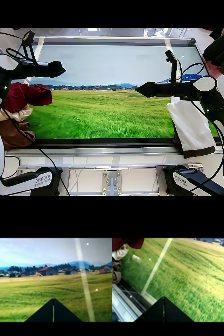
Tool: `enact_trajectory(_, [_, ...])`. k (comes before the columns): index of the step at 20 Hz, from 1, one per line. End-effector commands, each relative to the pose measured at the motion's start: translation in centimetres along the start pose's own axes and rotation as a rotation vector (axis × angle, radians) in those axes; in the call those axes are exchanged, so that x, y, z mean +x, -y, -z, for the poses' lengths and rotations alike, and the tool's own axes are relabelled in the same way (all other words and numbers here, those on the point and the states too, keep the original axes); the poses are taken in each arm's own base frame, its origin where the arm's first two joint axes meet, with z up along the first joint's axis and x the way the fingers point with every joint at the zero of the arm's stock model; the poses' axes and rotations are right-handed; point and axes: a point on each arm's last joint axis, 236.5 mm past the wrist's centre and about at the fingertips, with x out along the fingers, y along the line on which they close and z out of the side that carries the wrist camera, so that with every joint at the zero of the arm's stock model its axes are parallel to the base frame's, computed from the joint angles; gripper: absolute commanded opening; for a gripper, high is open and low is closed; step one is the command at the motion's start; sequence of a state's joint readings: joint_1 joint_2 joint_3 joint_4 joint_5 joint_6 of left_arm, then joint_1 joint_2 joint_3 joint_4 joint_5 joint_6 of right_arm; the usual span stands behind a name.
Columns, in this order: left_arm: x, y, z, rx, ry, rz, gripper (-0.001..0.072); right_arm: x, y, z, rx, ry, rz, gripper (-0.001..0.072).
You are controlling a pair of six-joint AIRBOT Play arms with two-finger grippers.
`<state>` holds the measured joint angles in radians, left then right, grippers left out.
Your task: Fold the shirts.
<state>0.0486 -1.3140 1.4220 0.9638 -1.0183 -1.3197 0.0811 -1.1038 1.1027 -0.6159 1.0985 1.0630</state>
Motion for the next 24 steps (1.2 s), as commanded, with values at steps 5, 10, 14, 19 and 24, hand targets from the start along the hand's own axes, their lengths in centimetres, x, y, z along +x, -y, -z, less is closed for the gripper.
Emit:
enact_trajectory(5, [0.3, -0.7, -0.8, 0.002, 0.033, -0.020, 0.0071, -0.1, 1.6, 1.5, -0.045, -0.067, 0.065, 0.0013])
enact_trajectory(10, [-6.3, -19.2, -3.0, -0.203, 0.194, -0.611, 0.0519, -0.1, 2.1, 1.8, -0.058, -0.081, 0.088, 0.0013])
enact_trajectory(14, [-14.9, -32.5, 3.5, -0.737, 0.252, -0.873, 0.0521, -0.1, 2.3, 1.4, -0.059, -0.063, 0.097, 0.0012])
enact_trajectory(19, [-17.0, -40.2, 9.1, -0.920, 0.222, -0.838, 0.0651, -0.1, 2.6, 0.7, -0.033, -0.031, 0.112, 0.0013])
enact_trajectory(24, [-11.6, -42.1, 10.8, -0.938, 0.162, -0.729, 0.0653, -0.1, 2.6, 0.7, 0.045, -0.026, 0.112, 0.0013])
